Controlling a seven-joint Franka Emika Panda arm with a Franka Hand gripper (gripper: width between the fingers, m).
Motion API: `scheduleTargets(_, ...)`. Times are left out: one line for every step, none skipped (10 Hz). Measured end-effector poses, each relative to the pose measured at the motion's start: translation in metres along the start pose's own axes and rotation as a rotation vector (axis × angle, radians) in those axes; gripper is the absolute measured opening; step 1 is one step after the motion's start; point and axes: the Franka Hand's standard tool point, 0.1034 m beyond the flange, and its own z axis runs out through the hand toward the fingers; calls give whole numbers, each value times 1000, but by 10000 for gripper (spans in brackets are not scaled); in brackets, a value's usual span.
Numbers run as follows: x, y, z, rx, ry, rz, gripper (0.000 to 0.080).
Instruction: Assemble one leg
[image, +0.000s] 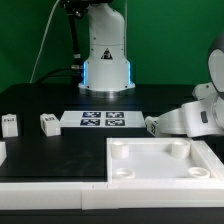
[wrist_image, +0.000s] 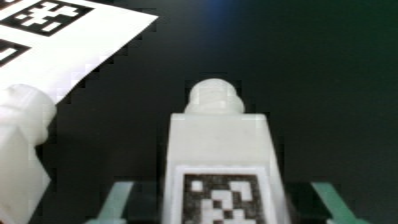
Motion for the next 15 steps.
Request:
scheduleTargets(0, 0, 0, 0, 0, 0, 285)
scheduleTargets(-5, 1, -5, 0, -8, -8, 285)
scheduleTargets(-19, 5, -22, -1, 5, -16, 287)
scheduleTargets(-31, 7, -37, -5, 38, -4, 287)
scheduleTargets(-43, 12, -52, -6, 66, 6, 287)
scheduleTargets(-50, 19, -60, -4, 78, 16, 287)
scheduleTargets(-54, 24, -64, 1, 91, 13, 287)
scheduleTargets(-54, 23, -62, 0, 88, 12, 287)
scheduleTargets(-51, 23, -63, 1, 103, 11, 287)
scheduleTargets(-42, 24, -72, 4, 207, 15, 287)
scheduleTargets(-41, 25, -77, 2, 329, 20, 287)
scheduleTargets(-40, 25, -79, -1, 449, 25, 287)
scheduleTargets(-39, 26, -81, -4, 572, 27, 287)
scheduleTargets(-41, 29, -82, 0, 665, 47, 287)
scheduleTargets(-51, 38, -85, 10, 741, 89, 287)
